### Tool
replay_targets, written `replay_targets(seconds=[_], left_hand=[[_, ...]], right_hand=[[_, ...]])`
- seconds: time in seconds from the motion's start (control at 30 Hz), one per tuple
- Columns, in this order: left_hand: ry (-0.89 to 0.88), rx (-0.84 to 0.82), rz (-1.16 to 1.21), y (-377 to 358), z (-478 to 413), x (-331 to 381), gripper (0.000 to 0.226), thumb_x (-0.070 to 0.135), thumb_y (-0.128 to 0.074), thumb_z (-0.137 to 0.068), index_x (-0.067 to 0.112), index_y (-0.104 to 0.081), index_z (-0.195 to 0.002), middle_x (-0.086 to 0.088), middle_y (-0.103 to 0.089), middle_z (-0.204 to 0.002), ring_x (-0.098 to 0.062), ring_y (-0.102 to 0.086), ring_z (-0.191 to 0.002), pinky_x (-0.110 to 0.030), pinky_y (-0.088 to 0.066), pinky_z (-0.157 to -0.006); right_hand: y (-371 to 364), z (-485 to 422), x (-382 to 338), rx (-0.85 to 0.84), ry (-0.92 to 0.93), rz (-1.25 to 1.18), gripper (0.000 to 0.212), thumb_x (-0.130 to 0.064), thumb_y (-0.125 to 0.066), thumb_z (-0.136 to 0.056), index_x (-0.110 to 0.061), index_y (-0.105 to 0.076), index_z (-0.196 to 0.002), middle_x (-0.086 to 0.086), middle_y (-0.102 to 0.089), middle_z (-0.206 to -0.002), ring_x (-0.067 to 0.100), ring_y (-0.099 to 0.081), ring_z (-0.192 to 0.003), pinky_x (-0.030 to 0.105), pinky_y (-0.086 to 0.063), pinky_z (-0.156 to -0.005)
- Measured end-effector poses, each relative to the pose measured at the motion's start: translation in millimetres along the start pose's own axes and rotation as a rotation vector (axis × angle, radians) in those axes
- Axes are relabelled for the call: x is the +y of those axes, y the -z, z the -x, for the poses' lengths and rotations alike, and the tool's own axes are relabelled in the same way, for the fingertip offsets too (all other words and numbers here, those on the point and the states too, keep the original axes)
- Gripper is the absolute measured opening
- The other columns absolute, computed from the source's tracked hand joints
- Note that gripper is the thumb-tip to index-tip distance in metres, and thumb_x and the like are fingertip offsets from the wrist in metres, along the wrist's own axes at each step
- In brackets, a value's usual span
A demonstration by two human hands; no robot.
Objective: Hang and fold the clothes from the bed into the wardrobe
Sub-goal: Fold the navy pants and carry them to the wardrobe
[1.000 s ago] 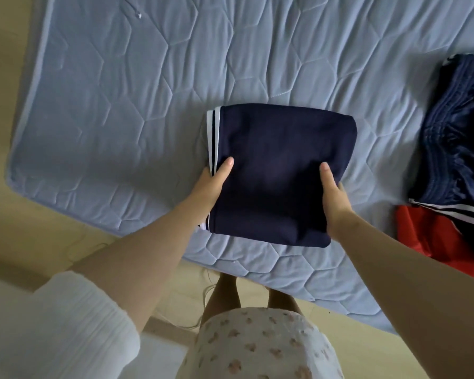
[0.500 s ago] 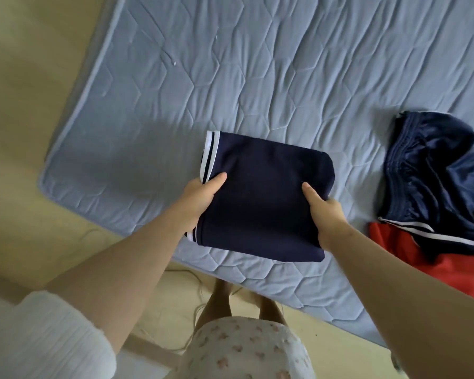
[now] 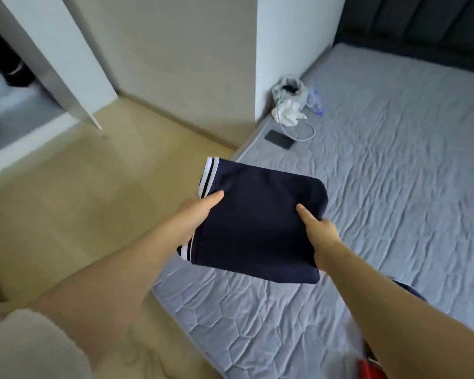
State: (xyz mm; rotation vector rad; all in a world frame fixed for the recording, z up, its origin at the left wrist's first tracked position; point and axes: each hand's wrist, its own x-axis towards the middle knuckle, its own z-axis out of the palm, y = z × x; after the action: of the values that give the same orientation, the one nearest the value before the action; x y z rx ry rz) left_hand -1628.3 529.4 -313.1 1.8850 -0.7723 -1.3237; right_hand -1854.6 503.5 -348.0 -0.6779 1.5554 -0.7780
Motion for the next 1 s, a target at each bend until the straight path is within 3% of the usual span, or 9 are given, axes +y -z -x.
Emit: replay_targets(seconds=[0.1, 0.2, 0.37, 0.43, 0.53, 0.63, 0.83, 1.0], left_hand=[[-0.053, 0.045, 0.038, 41, 31, 45, 0.022, 0.042, -0.060, -0.087, 0.021, -0.065, -0.087, 0.007, -0.068, -0.081, -0.007, -0.064, -0.071, -0.020, -0.044, -0.055], [-0.082, 0.067, 0.094, 84, 61, 80, 0.024, 0.043, -0.057, -0.088, 0.021, -0.066, -0.090, 0.003, -0.071, -0.086, -0.011, -0.066, -0.077, -0.023, -0.045, -0.059], [-0.120, 0.152, 0.194, 159, 105, 124, 0.028, 0.043, -0.059, -0.087, 0.018, -0.066, -0.098, -0.002, -0.071, -0.094, -0.020, -0.066, -0.087, -0.031, -0.048, -0.071], [-0.135, 0.187, 0.229, 193, 122, 136, 0.025, 0.040, -0.061, -0.087, 0.018, -0.067, -0.094, -0.002, -0.072, -0.088, -0.019, -0.067, -0.082, -0.030, -0.050, -0.067], [-0.162, 0.256, 0.245, 244, 141, 149, 0.022, 0.039, -0.062, -0.086, 0.018, -0.067, -0.088, -0.001, -0.073, -0.075, -0.017, -0.068, -0.073, -0.028, -0.050, -0.059], [-0.182, 0.341, 0.270, 297, 152, 150, 0.021, 0.039, -0.063, -0.086, 0.018, -0.066, -0.089, -0.002, -0.072, -0.077, -0.019, -0.067, -0.074, -0.029, -0.050, -0.059], [-0.194, 0.441, 0.333, 414, 154, 142, 0.024, 0.039, -0.063, -0.086, 0.017, -0.065, -0.096, -0.006, -0.070, -0.091, -0.021, -0.066, -0.083, -0.031, -0.051, -0.061], [-0.191, 0.484, 0.372, 513, 141, 132, 0.028, 0.037, -0.062, -0.087, 0.015, -0.063, -0.103, -0.010, -0.068, -0.101, -0.025, -0.065, -0.090, -0.034, -0.052, -0.071]], right_hand=[[-22, 29, -55, -0.087, 0.105, 0.033, 0.029, -0.045, -0.063, -0.083, -0.020, -0.054, -0.074, -0.003, -0.058, -0.079, 0.015, -0.055, -0.071, 0.034, -0.041, -0.073], [-50, 57, -104, -0.166, 0.217, 0.065, 0.029, -0.044, -0.062, -0.085, -0.016, -0.055, -0.089, -0.003, -0.057, -0.081, 0.015, -0.053, -0.072, 0.035, -0.041, -0.077], [-110, 106, -170, -0.303, 0.367, 0.089, 0.030, -0.042, -0.061, -0.087, -0.017, -0.053, -0.100, -0.003, -0.056, -0.083, 0.022, -0.054, -0.083, 0.036, -0.041, -0.081], [-138, 127, -189, -0.362, 0.394, 0.098, 0.029, -0.042, -0.060, -0.087, -0.016, -0.052, -0.099, -0.002, -0.055, -0.082, 0.021, -0.054, -0.078, 0.036, -0.040, -0.078], [-185, 152, -210, -0.465, 0.417, 0.113, 0.027, -0.042, -0.059, -0.088, -0.016, -0.053, -0.096, -0.001, -0.057, -0.082, 0.017, -0.054, -0.073, 0.032, -0.042, -0.066], [-240, 173, -224, -0.542, 0.461, 0.127, 0.022, -0.039, -0.060, -0.087, -0.018, -0.055, -0.081, -0.001, -0.059, -0.080, 0.017, -0.056, -0.071, 0.029, -0.040, -0.055], [-365, 209, -240, -0.698, 0.480, 0.166, 0.020, -0.038, -0.059, -0.089, -0.020, -0.055, -0.081, 0.002, -0.062, -0.085, 0.020, -0.059, -0.077, 0.031, -0.044, -0.060], [-473, 233, -244, -0.763, 0.485, 0.189, 0.025, -0.038, -0.060, -0.089, -0.014, -0.056, -0.094, 0.004, -0.062, -0.086, 0.022, -0.059, -0.077, 0.035, -0.045, -0.071]])
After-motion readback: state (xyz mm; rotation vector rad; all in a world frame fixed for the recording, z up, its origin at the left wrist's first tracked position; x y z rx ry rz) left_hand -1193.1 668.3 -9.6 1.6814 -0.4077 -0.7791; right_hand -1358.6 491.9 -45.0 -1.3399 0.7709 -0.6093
